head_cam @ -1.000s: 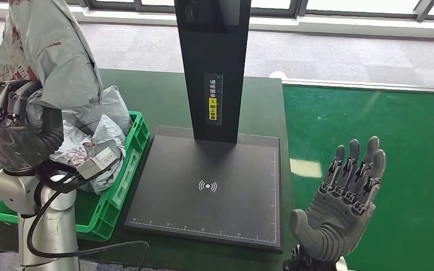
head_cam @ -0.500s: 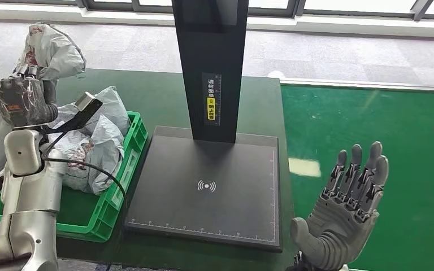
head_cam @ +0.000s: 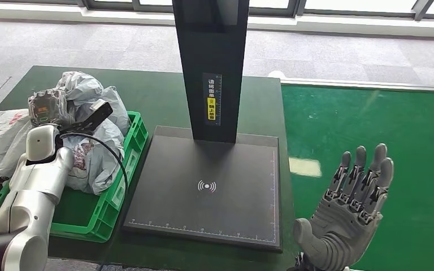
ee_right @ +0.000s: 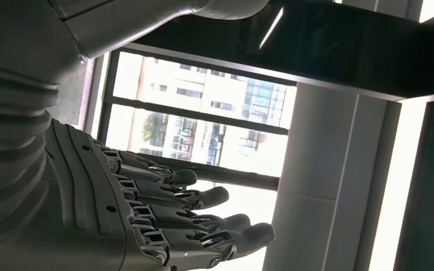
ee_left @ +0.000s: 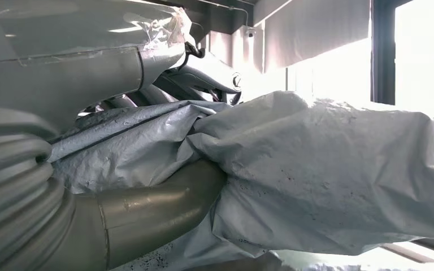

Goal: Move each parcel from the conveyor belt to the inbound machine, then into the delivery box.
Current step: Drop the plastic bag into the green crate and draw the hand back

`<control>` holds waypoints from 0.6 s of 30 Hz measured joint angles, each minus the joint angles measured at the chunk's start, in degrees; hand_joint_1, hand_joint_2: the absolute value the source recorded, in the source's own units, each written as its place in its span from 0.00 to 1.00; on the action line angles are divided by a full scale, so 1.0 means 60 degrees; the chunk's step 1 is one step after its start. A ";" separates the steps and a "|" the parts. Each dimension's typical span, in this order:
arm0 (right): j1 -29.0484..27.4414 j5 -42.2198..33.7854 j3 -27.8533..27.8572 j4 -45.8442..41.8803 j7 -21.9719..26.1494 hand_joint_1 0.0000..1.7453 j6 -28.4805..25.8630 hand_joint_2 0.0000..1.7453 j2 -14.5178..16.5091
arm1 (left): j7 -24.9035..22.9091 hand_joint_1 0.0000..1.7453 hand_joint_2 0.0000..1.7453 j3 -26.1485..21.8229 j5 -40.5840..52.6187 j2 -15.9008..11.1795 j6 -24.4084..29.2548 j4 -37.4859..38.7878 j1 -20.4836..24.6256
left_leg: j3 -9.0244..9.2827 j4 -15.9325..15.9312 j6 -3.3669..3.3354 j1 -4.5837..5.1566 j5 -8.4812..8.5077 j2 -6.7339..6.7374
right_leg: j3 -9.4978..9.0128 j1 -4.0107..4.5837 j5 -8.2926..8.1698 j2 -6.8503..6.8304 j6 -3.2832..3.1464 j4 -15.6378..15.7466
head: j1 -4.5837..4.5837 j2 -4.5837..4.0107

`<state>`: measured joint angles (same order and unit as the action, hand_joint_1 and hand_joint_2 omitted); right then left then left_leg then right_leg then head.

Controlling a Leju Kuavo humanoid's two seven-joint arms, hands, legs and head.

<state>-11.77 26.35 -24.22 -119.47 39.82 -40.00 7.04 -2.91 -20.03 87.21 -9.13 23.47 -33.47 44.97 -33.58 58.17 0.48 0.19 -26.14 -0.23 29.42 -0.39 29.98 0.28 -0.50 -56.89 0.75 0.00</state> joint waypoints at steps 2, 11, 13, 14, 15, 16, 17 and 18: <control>0.0000 -0.0002 0.0000 0.0000 0.0000 0.00 0.0000 1.00 0.0000 | 0.0000 1.00 1.00 0.0009 -0.0002 -0.0012 0.0000 0.0126 0.0031 | 0.0000 0.0000 0.0000 0.0000 0.0000 0.0000 | 0.0000 0.0000 0.0000 0.0000 0.0000 0.0000 | 0.0001 0.0000; 0.0002 -0.0005 0.0000 0.0000 0.0000 0.00 0.0000 1.00 0.0000 | 0.0000 1.00 1.00 0.0018 0.0000 -0.0043 -0.0017 0.0486 0.0144 | 0.0001 0.0000 0.0000 -0.0001 0.0001 0.0000 | -0.0002 0.0002 0.0000 0.0000 0.0000 -0.0002 | 0.0002 0.0000; 0.0010 -0.0013 0.0000 0.0000 0.0000 0.00 0.0000 1.00 0.0000 | 0.0024 0.65 1.00 0.0019 -0.0006 -0.0046 -0.0079 0.0544 0.0155 | 0.0000 0.0000 0.0000 -0.0001 0.0001 -0.0001 | -0.0003 0.0001 0.0000 0.0000 0.0000 -0.0002 | 0.0001 0.0000; 0.0021 -0.0021 0.0000 0.0000 0.0000 0.00 0.0000 1.00 0.0000 | 0.0068 0.40 1.00 0.0019 -0.0020 -0.0046 -0.0130 0.0569 0.0152 | 0.0000 0.0000 0.0000 -0.0001 0.0000 -0.0001 | -0.0003 0.0001 0.0000 -0.0001 0.0000 -0.0002 | 0.0000 0.0000; 0.0042 -0.0032 0.0000 0.0001 0.0000 0.00 0.0000 1.00 0.0000 | 0.0142 0.15 0.75 0.0019 -0.0041 -0.0046 -0.0175 0.0587 0.0140 | 0.0000 0.0000 0.0000 0.0000 0.0000 -0.0001 | -0.0003 0.0001 0.0000 -0.0001 0.0000 -0.0002 | 0.0000 0.0000; 0.0075 -0.0042 0.0000 0.0002 0.0000 0.00 0.0000 1.00 0.0000 | 0.0244 0.00 0.50 0.0019 -0.0070 -0.0045 -0.0201 0.0596 0.0119 | 0.0000 0.0000 0.0000 0.0000 0.0000 -0.0001 | -0.0003 0.0001 0.0000 -0.0001 0.0000 -0.0002 | -0.0001 0.0000; 0.0115 -0.0049 0.0000 0.0003 0.0000 0.00 0.0000 1.00 0.0000 | 0.0353 0.00 0.25 0.0019 -0.0106 -0.0044 -0.0193 0.0593 0.0089 | 0.0000 0.0000 0.0000 0.0000 0.0000 -0.0001 | -0.0002 0.0001 0.0000 -0.0001 0.0000 -0.0002 | -0.0001 0.0000; 0.0152 -0.0053 0.0000 0.0004 0.0000 0.00 0.0000 1.00 0.0000 | 0.0454 0.00 0.00 0.0021 -0.0142 -0.0042 -0.0156 0.0574 0.0049 | 0.0000 0.0000 0.0000 0.0000 0.0000 -0.0001 | -0.0002 0.0001 0.0000 0.0000 0.0000 -0.0002 | 0.0000 0.0000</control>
<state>-10.85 26.03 -24.22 -119.45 39.82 -40.00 7.04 -0.18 -19.90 86.36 -9.38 22.54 -30.03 45.26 -33.58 58.17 0.48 0.19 -26.14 -0.23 29.41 -0.38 29.98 0.28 -0.50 -56.90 0.75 0.00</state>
